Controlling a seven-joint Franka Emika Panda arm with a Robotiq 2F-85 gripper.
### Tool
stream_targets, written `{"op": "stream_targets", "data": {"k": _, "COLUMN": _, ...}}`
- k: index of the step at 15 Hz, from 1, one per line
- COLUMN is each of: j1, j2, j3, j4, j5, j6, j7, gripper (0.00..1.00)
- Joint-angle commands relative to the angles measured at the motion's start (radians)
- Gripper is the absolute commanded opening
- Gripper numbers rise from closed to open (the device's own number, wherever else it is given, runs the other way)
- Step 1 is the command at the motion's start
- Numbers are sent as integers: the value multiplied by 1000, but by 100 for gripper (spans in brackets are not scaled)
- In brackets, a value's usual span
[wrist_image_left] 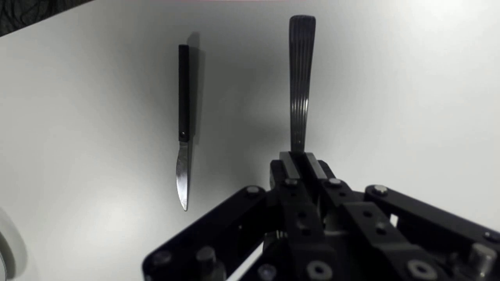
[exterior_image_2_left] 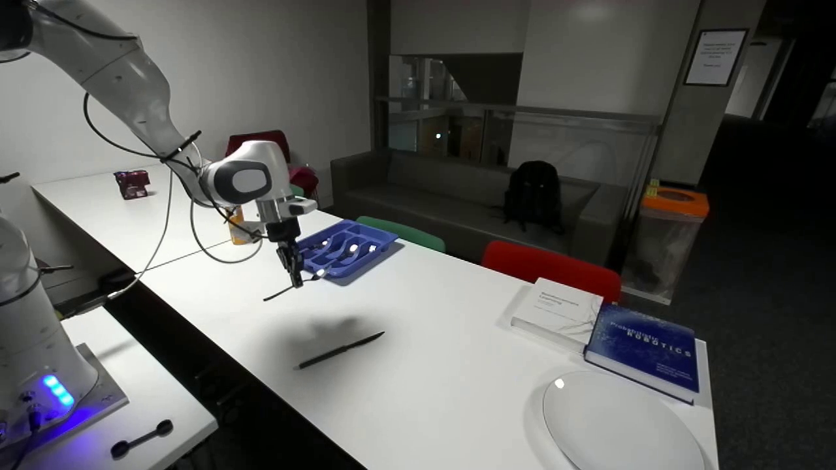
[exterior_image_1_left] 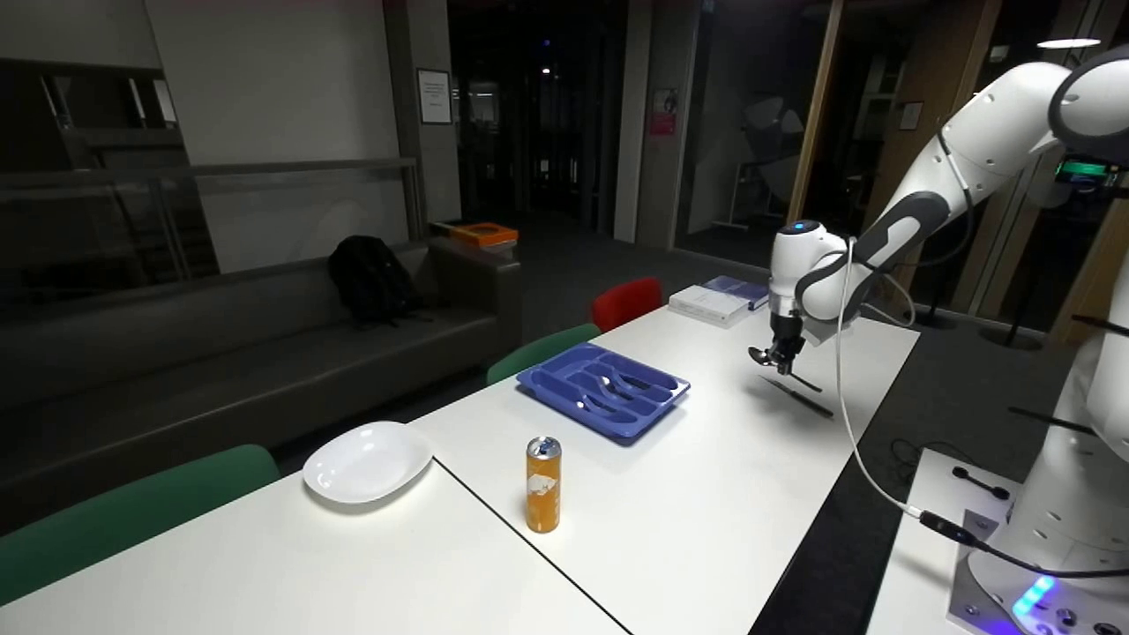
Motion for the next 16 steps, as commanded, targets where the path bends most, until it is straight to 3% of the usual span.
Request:
{"op": "stream_targets", "data": {"k": 1, "j1": -48, "j2": -107, "j3": 136, "j4": 14, "j5": 48, "j6": -186, "j7": -48, "gripper": 2}}
{"op": "stream_targets", "data": {"k": 4, "j1": -50, "j2": -114, "j3": 220, "j4": 50, "j5": 113, "j6": -264, "j7": -69, "gripper": 2}}
{"op": "stream_targets", "data": {"k": 8, "j1": -43, "j2": -71, "j3": 286, "j4": 95, "j5": 159, "j6": -251, "j7": -96, "gripper": 2}}
{"op": "stream_targets", "data": {"k": 10, "j1": -48, "j2": -41, "j3": 298, "j4": 121, "j5": 198, "j6": -263, "j7": -125, "gripper": 2}}
{"op": "stream_targets", "data": {"k": 11, "j1": -48, "j2": -72, "j3": 304, "j4": 79, "j5": 159, "j6": -235, "j7": -73, "gripper": 8}}
{"op": "stream_targets", "data": {"k": 16, "j1": -47, "j2": -35, "j3": 305, "j4": 105, "j5": 175, "j6": -235, "j7": -91, "gripper": 8}}
